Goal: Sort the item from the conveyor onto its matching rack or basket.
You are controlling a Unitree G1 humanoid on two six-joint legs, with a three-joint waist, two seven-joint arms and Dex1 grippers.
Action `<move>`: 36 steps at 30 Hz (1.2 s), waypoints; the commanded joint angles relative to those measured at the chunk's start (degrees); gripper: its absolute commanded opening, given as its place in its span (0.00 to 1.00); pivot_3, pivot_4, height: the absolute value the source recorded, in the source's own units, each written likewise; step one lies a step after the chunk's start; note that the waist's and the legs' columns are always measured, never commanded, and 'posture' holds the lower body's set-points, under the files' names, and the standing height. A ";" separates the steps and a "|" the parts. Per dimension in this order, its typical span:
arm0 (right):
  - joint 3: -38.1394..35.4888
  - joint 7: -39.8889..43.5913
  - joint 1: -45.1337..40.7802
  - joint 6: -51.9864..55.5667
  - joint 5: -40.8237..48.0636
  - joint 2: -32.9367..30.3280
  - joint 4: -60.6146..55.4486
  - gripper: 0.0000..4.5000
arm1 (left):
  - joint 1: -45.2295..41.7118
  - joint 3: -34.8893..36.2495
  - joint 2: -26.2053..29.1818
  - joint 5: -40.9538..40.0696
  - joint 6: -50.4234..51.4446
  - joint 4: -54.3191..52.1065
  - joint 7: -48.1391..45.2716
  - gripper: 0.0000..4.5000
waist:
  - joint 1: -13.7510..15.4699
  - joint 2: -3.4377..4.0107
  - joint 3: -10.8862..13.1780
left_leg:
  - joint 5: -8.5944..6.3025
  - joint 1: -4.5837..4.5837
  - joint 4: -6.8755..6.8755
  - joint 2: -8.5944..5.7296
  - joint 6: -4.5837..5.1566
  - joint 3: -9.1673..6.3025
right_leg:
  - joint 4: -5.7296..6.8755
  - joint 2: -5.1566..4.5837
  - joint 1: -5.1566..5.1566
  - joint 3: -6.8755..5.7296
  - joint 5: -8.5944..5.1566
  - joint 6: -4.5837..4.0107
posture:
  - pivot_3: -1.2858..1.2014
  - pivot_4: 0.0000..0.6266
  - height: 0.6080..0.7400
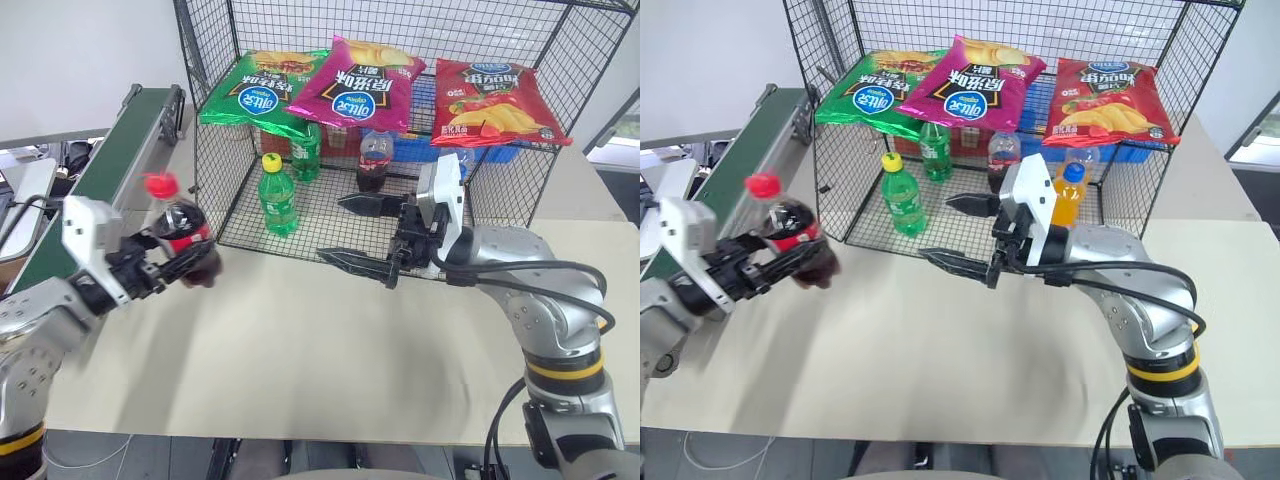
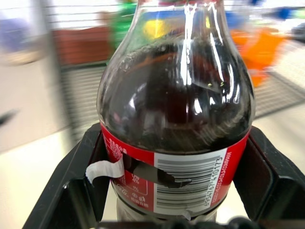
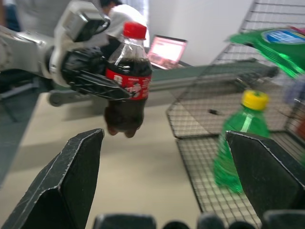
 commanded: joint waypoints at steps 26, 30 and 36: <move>-0.26 -28.66 15.51 5.65 -14.21 10.06 -15.38 1.00 | -43.00 -24.98 -39.92 35.23 -48.49 65.97 -2.42 0.66 | 1.59 -0.04 0.02 | 0.01 -0.30 0.38 -0.18 0.06 0.07 | 0.04 0.76 -0.03 0.16 -0.02 0.04 | 0.52 0.24 1.00; -0.04 -29.24 15.64 6.23 -15.14 10.06 -15.42 1.00 | -45.25 -23.64 -42.31 36.17 -51.13 72.85 -0.52 0.66 | 1.49 -0.04 0.02 | -0.04 -0.39 0.53 -0.20 0.13 0.06 | 0.04 0.77 -0.03 0.15 -0.02 0.05 | 0.52 0.24 1.00; -0.09 -29.74 14.46 6.72 -16.08 10.01 -14.38 1.00 | -46.20 -22.62 -44.12 37.71 -53.74 78.64 0.32 0.66 | 1.52 -0.04 0.02 | -0.04 -0.39 0.55 -0.21 0.13 0.05 | 0.06 0.79 -0.03 0.13 -0.03 0.06 | 0.52 0.24 1.00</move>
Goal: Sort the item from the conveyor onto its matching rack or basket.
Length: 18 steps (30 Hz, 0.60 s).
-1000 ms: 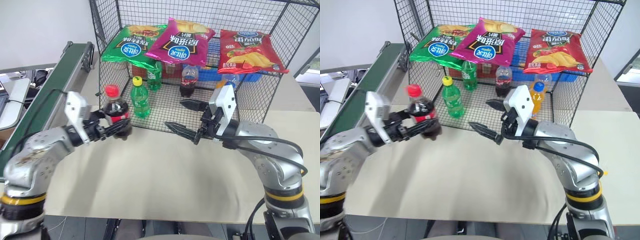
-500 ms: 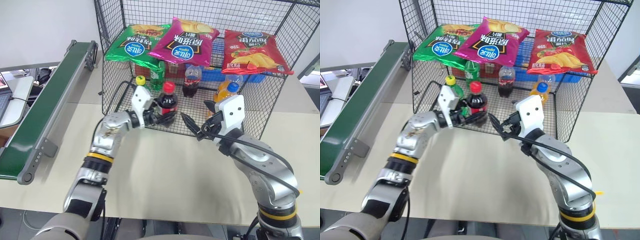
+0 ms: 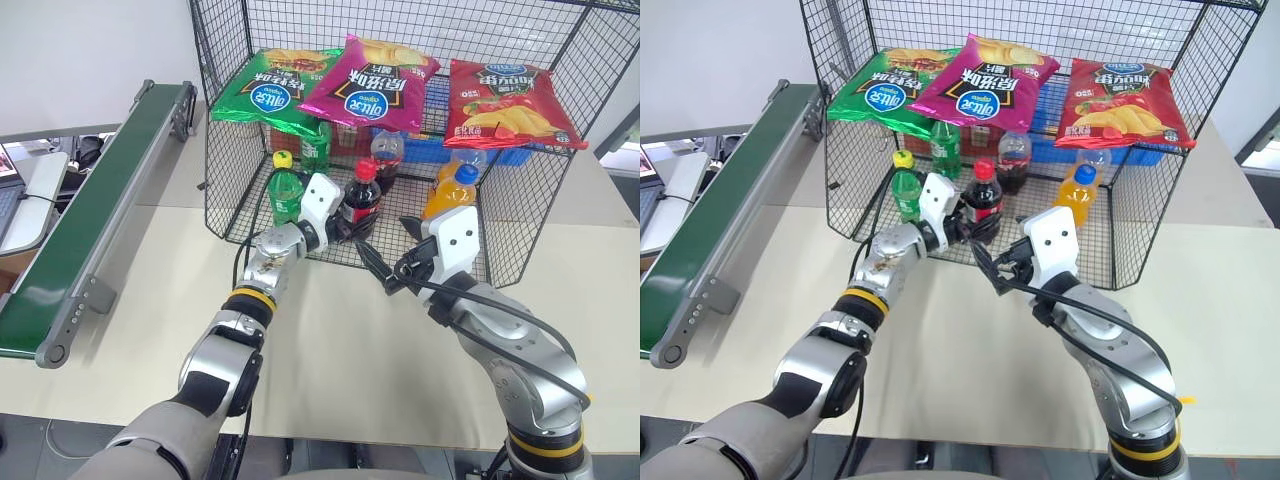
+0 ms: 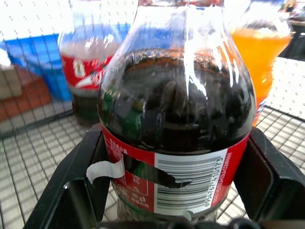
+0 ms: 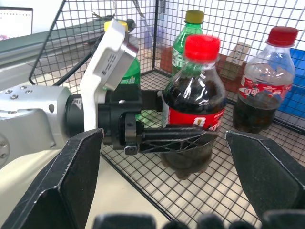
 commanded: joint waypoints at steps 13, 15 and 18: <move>-1.46 2.23 -3.46 -0.81 -0.88 -0.83 1.63 1.00 | 2.23 2.12 2.55 0.17 1.30 -6.20 -4.73 0.99 | -0.21 0.04 -0.03 | 0.00 0.04 0.02 -0.01 0.00 0.00 | 0.06 0.01 0.02 -0.01 0.00 0.00 | 0.52 0.24 1.00; -2.72 3.62 -3.20 -1.07 -0.26 -1.73 2.09 1.00 | 5.44 1.81 5.01 0.40 4.13 -12.55 -5.54 0.99 | -0.32 0.05 -0.03 | 0.00 0.09 0.02 0.02 0.00 0.01 | 0.13 0.02 0.02 0.02 0.00 0.00 | 0.52 0.24 1.00; -4.67 6.24 -2.54 -2.02 0.42 -3.60 3.19 1.00 | 10.58 1.79 8.70 -0.26 9.12 -23.33 -6.37 0.99 | -0.31 0.05 -0.03 | 0.00 0.14 0.02 0.12 -0.01 0.00 | 0.22 0.05 0.02 0.03 0.00 0.00 | 0.52 0.24 1.00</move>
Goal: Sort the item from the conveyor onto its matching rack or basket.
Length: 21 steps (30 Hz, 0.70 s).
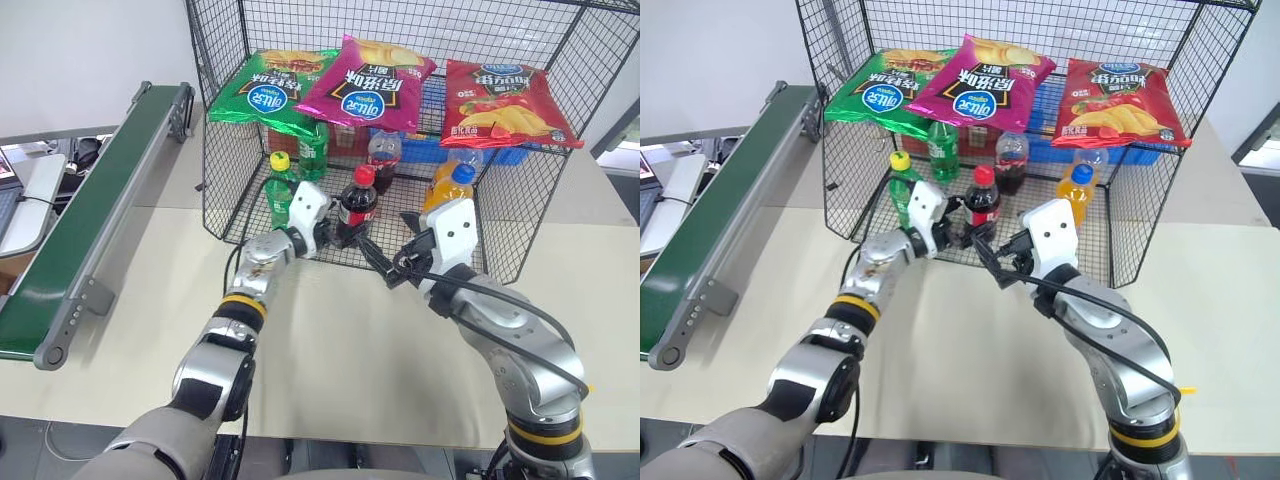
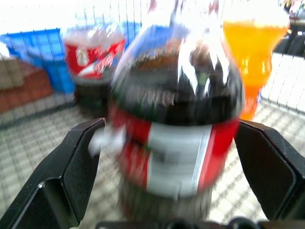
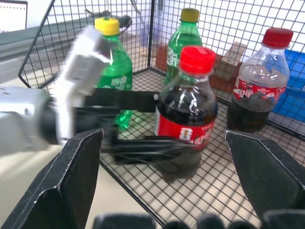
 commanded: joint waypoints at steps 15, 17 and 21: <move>-11.58 14.87 1.26 -4.82 7.41 -9.07 2.18 1.00 | 11.29 9.63 23.44 -11.93 26.34 -42.30 -6.65 0.99 | 0.10 0.03 -0.01 | 0.00 0.12 0.05 0.08 0.00 -0.07 | 0.13 -0.03 0.08 0.06 -0.01 0.02 | 0.52 0.24 1.00; -12.33 16.52 0.79 -4.88 8.42 -10.34 2.72 1.00 | 10.76 11.17 25.18 -9.81 23.72 -41.43 -4.00 0.99 | 0.08 0.03 -0.01 | 0.00 0.11 0.05 0.08 0.00 -0.06 | 0.12 -0.03 0.08 0.06 -0.02 0.02 | 0.52 0.24 1.00; -13.48 19.51 -0.74 -5.24 10.28 -12.40 4.43 1.00 | 11.10 14.94 28.70 -11.69 26.22 -40.51 -3.01 0.99 | 0.17 0.03 -0.01 | 0.00 0.13 0.05 0.08 0.00 -0.07 | 0.11 -0.05 0.09 0.05 -0.02 0.02 | 0.52 0.24 1.00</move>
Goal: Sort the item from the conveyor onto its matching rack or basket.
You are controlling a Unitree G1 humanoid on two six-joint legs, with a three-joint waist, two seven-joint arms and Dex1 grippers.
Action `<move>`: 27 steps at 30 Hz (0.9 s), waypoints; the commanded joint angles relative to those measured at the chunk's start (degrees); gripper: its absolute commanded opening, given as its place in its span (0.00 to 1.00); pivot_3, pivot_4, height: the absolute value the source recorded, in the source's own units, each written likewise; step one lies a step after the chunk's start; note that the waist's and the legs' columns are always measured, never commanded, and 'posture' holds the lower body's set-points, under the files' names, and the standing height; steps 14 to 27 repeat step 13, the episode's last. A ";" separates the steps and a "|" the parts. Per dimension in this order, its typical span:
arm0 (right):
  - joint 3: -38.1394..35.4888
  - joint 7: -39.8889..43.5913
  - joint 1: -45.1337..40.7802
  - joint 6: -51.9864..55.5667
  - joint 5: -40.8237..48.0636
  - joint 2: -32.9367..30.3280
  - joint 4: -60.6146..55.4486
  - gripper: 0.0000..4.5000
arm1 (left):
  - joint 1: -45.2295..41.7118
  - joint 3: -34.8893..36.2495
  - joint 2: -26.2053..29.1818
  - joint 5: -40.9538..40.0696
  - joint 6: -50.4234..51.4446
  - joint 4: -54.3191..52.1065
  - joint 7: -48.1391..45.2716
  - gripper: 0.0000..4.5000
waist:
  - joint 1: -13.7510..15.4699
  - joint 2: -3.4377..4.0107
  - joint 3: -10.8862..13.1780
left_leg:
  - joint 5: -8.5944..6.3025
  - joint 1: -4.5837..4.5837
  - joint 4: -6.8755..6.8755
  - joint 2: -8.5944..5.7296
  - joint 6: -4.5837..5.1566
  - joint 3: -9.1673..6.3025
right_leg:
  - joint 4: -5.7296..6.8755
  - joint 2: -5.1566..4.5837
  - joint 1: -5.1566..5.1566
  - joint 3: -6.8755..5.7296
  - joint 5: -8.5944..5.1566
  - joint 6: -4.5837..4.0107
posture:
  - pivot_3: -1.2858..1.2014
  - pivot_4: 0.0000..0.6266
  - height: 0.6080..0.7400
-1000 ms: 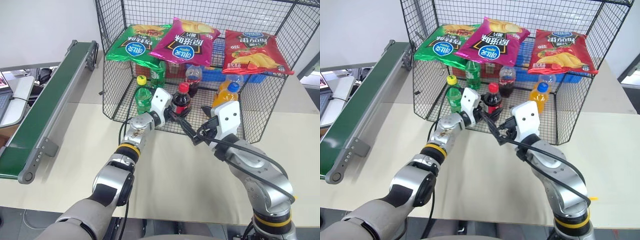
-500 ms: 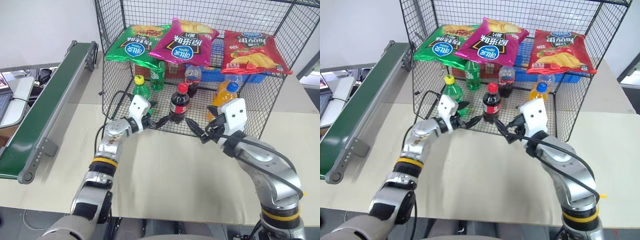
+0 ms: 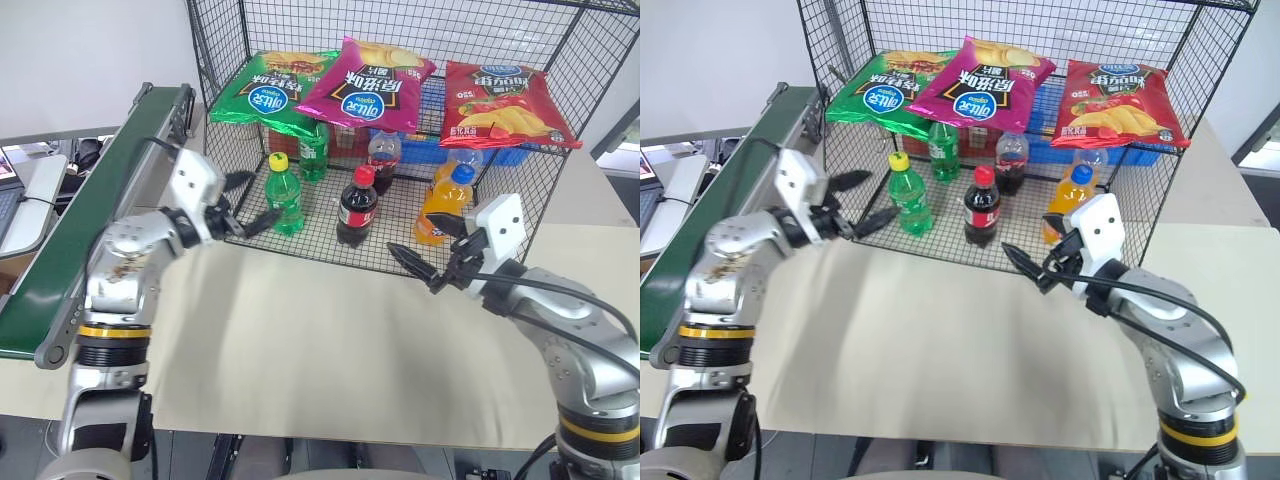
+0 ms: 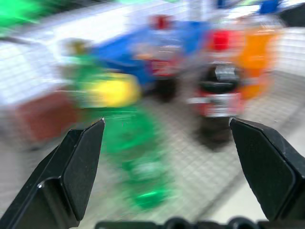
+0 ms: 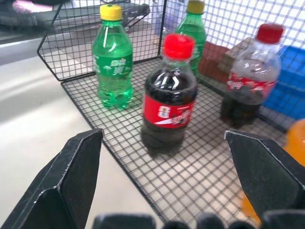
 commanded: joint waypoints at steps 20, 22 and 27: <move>-2.87 4.78 -4.95 -1.69 5.08 -3.90 1.80 1.00 | 10.83 5.99 10.91 -10.24 12.95 -13.98 -4.57 0.99 | 0.03 0.02 0.01 | 0.00 0.02 0.00 0.03 0.00 0.03 | 0.00 -0.06 0.01 0.02 -0.01 0.01 | 0.52 0.24 1.00; -2.87 4.78 -4.95 -1.69 5.08 -3.90 1.80 1.00 | 10.83 5.99 10.91 -10.24 12.95 -13.98 -4.57 0.99 | 0.03 0.02 0.01 | 0.00 0.02 0.00 0.03 0.00 0.03 | 0.00 -0.06 0.01 0.02 -0.01 0.01 | 0.52 0.24 1.00; -2.87 4.78 -4.95 -1.69 5.08 -3.90 1.80 1.00 | 10.83 5.99 10.91 -10.24 12.95 -13.98 -4.57 0.99 | 0.03 0.02 0.01 | 0.00 0.02 0.00 0.03 0.00 0.03 | 0.00 -0.06 0.01 0.02 -0.01 0.01 | 0.52 0.24 1.00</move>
